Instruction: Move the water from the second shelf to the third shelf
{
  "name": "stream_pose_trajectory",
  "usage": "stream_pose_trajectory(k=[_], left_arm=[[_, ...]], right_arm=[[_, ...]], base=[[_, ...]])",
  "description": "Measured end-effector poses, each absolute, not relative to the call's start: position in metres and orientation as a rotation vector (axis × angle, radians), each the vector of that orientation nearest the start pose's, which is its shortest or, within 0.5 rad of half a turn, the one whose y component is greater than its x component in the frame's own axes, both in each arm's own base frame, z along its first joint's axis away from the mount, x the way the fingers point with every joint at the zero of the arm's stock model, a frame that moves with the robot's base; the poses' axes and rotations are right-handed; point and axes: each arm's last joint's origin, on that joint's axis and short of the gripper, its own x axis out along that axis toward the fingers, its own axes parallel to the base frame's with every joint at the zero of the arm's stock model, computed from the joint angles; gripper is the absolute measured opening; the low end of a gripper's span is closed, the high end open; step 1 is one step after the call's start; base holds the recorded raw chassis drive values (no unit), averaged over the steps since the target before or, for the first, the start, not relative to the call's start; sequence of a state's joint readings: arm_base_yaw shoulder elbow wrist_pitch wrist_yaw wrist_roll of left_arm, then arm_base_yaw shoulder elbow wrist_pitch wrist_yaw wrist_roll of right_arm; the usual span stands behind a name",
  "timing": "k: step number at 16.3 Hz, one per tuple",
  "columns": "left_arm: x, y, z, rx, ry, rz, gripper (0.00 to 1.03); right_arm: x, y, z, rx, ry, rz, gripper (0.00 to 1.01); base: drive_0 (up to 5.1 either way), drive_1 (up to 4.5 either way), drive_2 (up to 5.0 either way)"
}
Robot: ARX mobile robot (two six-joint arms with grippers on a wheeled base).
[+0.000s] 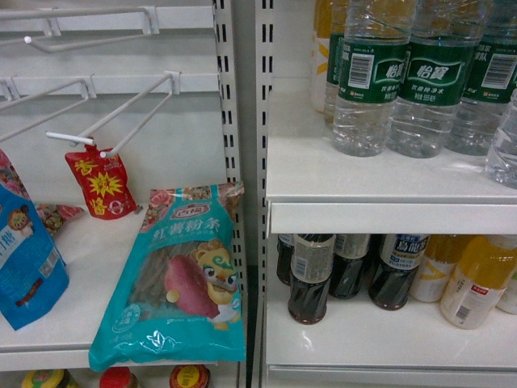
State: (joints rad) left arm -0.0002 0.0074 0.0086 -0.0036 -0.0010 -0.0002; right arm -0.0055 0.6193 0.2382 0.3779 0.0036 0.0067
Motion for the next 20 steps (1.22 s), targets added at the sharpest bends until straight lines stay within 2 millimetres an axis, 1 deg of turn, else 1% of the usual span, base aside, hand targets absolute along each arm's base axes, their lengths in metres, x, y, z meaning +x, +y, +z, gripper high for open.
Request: stream_pose_trajectory(k=[1, 2, 5, 10, 14, 15, 16, 20], left_arm=[[0.098, 0.0, 0.166, 0.0, 0.002, 0.0, 0.98], [0.098, 0.0, 0.166, 0.0, 0.002, 0.001, 0.98], [0.098, 0.0, 0.166, 0.0, 0.002, 0.0, 0.98], [0.098, 0.0, 0.166, 0.0, 0.002, 0.001, 0.98], [0.098, 0.0, 0.166, 0.0, 0.002, 0.001, 0.98], [0.098, 0.0, 0.166, 0.0, 0.002, 0.001, 0.98], [0.098, 0.0, 0.166, 0.0, 0.002, 0.001, 0.98], [0.098, 0.0, 0.166, 0.0, 0.002, 0.001, 0.98]], right_arm=[[0.149, -0.001, 0.22, 0.006, -0.006, -0.007, 0.05], [0.147, -0.001, 0.217, 0.003, -0.009, -0.007, 0.02], [0.137, -0.001, 0.198, 0.002, 0.009, -0.007, 0.02], [0.124, -0.001, 0.183, 0.002, 0.008, -0.007, 0.02], [0.116, -0.001, 0.176, 0.002, 0.002, -0.007, 0.02], [0.114, -0.001, 0.173, 0.002, -0.025, -0.007, 0.02], [0.113, -0.001, 0.17, 0.002, -0.004, -0.006, 0.02], [0.109, -0.001, 0.17, 0.002, -0.013, -0.006, 0.02]], base=[[0.0, 0.0, 0.0], [0.0, 0.0, 0.0], [0.0, 0.0, 0.0], [0.0, 0.0, 0.0], [0.0, 0.0, 0.0], [0.0, 0.0, 0.0], [0.0, 0.0, 0.0], [0.0, 0.0, 0.0]])
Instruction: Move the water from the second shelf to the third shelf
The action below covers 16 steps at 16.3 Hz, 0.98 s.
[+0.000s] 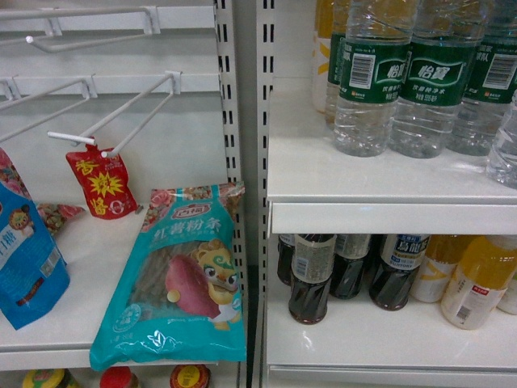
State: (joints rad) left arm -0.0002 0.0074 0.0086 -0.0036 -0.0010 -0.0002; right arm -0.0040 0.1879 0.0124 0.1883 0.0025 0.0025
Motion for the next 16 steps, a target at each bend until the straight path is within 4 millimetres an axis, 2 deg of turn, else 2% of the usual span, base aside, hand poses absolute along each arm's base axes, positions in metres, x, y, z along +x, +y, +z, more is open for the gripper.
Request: stream_pose_trajectory(k=[3, 4, 10, 16], left_arm=[[0.098, 0.0, 0.166, 0.0, 0.002, 0.002, 0.98], [0.098, 0.0, 0.166, 0.0, 0.002, 0.0, 0.98], [0.098, 0.0, 0.166, 0.0, 0.002, 0.001, 0.98], [0.098, 0.0, 0.166, 0.0, 0.002, 0.001, 0.98]], right_arm=[[0.099, 0.0, 0.165, 0.003, 0.027, -0.004, 0.02], [0.097, 0.0, 0.17, 0.002, -0.028, -0.003, 0.02], [0.097, 0.0, 0.167, 0.002, -0.006, 0.0, 0.03], [0.097, 0.0, 0.167, 0.002, -0.006, 0.0, 0.65]], base=[[0.0, 0.0, 0.0], [0.0, 0.0, 0.0], [0.0, 0.0, 0.0], [0.0, 0.0, 0.0]])
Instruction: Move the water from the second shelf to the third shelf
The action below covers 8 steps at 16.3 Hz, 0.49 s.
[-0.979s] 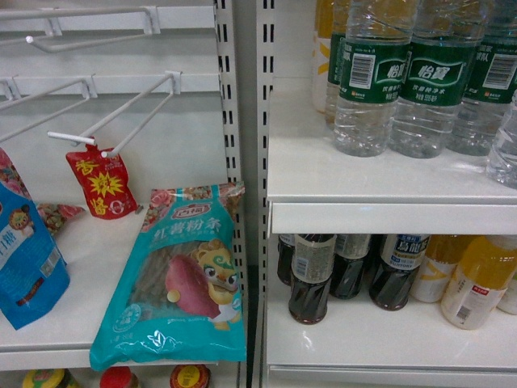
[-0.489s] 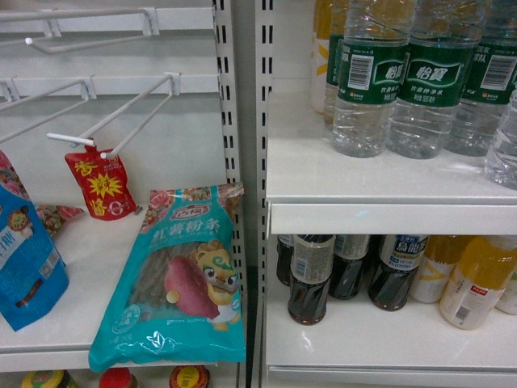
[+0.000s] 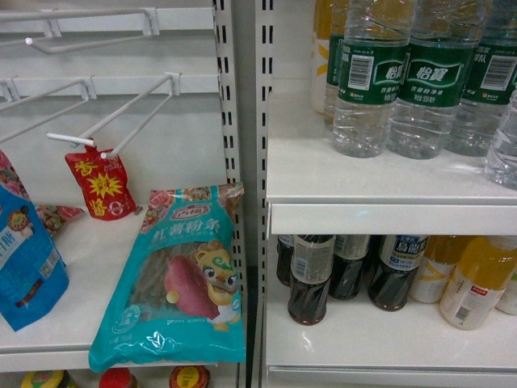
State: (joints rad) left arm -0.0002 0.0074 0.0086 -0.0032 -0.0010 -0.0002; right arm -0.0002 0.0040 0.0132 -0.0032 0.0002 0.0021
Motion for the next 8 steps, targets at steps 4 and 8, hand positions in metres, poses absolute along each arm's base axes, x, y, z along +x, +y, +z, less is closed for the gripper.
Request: stream_pose_trajectory(k=[4, 8], left_arm=[[0.0976, 0.0, 0.1655, 0.0, 0.002, 0.001, 0.98], [0.0976, 0.0, 0.1655, 0.0, 0.002, 0.0, 0.98]], right_arm=[[0.0971, 0.0, 0.1674, 0.002, -0.006, 0.0, 0.98], [0.0971, 0.0, 0.1674, 0.002, -0.006, 0.0, 0.98]], base=[[0.0, 0.0, 0.0], [0.0, 0.0, 0.0]])
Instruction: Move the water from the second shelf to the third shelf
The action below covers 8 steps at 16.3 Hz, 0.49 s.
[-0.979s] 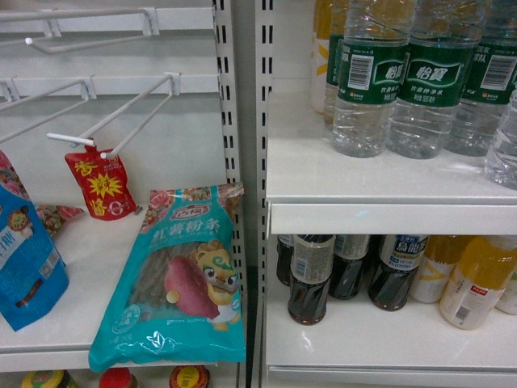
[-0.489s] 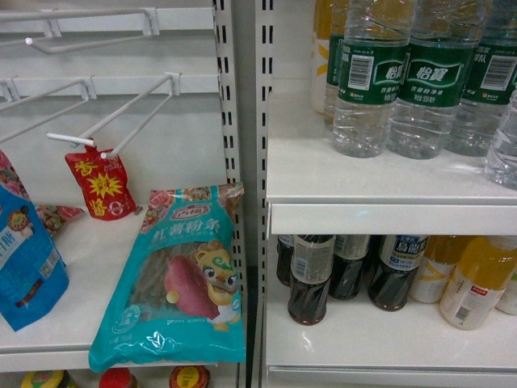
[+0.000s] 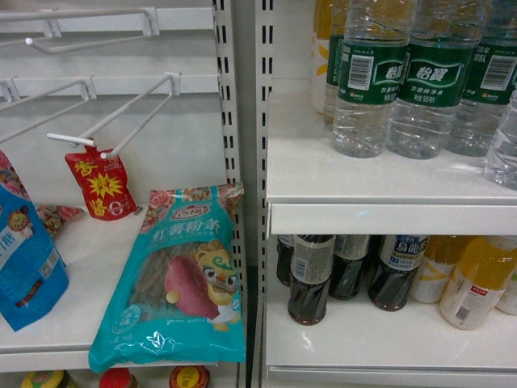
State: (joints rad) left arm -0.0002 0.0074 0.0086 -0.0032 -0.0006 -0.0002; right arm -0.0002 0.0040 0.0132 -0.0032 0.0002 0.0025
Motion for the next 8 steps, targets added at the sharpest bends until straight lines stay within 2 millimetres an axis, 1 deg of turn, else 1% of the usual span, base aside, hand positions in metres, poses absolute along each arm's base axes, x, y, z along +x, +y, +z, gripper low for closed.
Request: stream_pose_trajectory(k=[8], left_arm=[[0.0976, 0.0, 0.1658, 0.0, 0.0, 0.001, 0.98]], right_arm=[[0.0971, 0.0, 0.1676, 0.002, -0.009, 0.0, 0.98]], base=[[0.0, 0.0, 0.0]])
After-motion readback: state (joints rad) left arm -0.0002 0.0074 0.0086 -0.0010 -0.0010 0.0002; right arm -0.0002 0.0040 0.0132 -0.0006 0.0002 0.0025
